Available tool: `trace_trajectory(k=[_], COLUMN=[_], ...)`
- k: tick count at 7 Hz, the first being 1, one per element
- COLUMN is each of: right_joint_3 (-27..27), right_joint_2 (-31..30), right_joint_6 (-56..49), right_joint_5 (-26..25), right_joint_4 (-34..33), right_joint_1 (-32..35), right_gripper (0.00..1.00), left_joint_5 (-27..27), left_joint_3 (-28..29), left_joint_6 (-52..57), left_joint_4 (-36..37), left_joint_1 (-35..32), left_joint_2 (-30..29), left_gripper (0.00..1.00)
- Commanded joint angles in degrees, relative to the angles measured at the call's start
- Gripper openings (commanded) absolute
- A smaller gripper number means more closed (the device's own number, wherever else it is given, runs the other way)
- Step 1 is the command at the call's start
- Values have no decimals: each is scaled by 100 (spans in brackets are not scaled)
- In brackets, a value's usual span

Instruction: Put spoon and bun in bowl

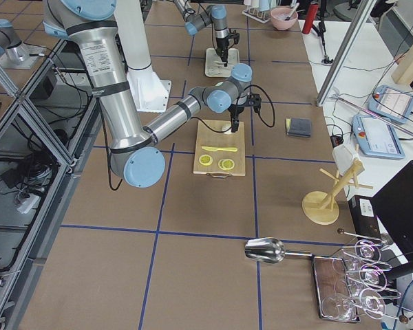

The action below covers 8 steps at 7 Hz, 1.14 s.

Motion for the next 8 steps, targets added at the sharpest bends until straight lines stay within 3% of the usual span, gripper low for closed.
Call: trace_trajectory(k=[1, 3, 5, 8], right_joint_3=[-284, -451, -977, -945], right_joint_2=[315, 316, 334, 351], right_joint_6=[224, 365, 498, 665], right_joint_5=[-337, -680, -962, -937], right_joint_4=[3, 178, 782, 874], right_joint_1=[-290, -563, -836, -925], right_gripper=[100, 100, 99, 95], left_joint_5=[-19, -28, -28, -46], left_joint_3=[-74, 40, 215, 417], left_joint_6=[-337, -1232, -1752, -2089], left_joint_4=[185, 290, 308, 282], left_joint_1=[-11, 24, 42, 51], left_joint_2=[-321, -935, -1384, -1711], left_gripper=[0, 0, 0, 0])
